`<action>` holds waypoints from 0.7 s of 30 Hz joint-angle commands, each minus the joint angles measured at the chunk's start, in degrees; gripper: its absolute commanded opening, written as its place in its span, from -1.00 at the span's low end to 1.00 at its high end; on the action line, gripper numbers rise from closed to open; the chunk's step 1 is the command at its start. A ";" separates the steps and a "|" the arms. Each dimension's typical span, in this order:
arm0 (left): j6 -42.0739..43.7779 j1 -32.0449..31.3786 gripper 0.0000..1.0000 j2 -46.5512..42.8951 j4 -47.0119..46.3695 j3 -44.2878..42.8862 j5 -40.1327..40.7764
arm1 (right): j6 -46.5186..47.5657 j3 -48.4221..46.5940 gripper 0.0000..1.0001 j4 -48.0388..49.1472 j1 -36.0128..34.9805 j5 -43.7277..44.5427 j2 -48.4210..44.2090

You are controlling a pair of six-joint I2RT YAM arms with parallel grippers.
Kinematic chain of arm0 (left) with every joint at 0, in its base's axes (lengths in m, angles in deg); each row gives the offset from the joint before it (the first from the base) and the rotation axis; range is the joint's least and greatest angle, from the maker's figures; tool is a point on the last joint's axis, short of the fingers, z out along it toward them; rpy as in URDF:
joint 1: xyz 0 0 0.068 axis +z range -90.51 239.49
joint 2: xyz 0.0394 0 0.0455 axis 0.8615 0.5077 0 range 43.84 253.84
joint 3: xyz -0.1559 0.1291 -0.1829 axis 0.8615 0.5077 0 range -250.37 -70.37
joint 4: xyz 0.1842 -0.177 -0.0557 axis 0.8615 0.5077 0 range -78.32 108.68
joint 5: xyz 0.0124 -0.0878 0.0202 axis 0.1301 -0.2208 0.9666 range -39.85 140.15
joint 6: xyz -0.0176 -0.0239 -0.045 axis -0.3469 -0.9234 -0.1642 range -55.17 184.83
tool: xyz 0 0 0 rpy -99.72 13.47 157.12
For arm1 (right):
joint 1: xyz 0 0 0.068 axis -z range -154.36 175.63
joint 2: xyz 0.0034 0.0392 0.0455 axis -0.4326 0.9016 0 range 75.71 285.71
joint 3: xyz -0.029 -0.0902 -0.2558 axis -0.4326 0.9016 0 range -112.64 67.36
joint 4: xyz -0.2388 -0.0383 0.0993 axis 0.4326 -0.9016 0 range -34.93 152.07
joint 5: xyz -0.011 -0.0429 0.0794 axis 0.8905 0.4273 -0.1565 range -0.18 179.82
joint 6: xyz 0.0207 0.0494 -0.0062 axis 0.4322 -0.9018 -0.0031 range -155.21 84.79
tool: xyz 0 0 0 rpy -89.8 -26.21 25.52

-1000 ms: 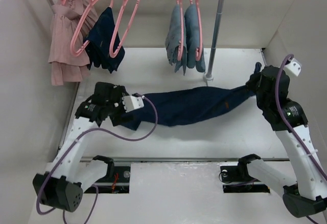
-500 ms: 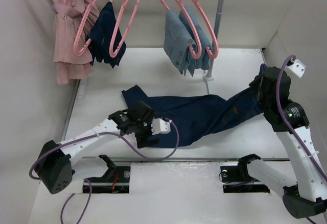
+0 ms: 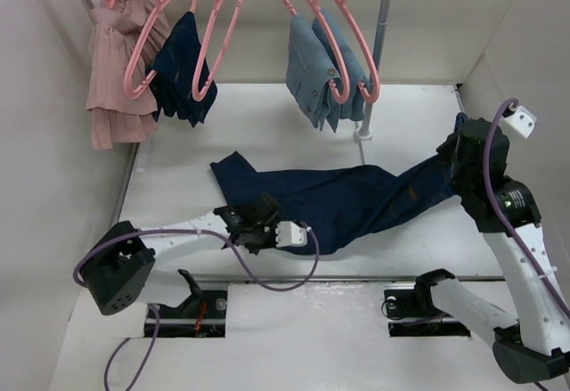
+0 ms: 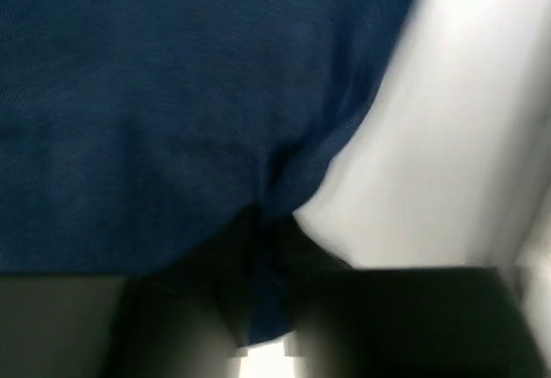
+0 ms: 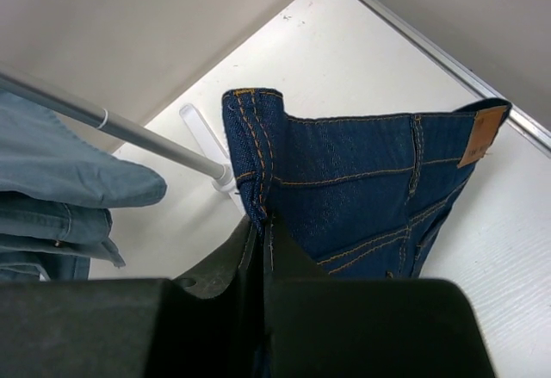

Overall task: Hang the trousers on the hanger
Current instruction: Flatten out the trousers at the center of the board.

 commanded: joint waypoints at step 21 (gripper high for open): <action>26.29 43.92 -1.00 -14.68 27.59 -47.36 -8.46 | 4.82 1.04 -1.00 12.35 -1.26 -6.35 4.96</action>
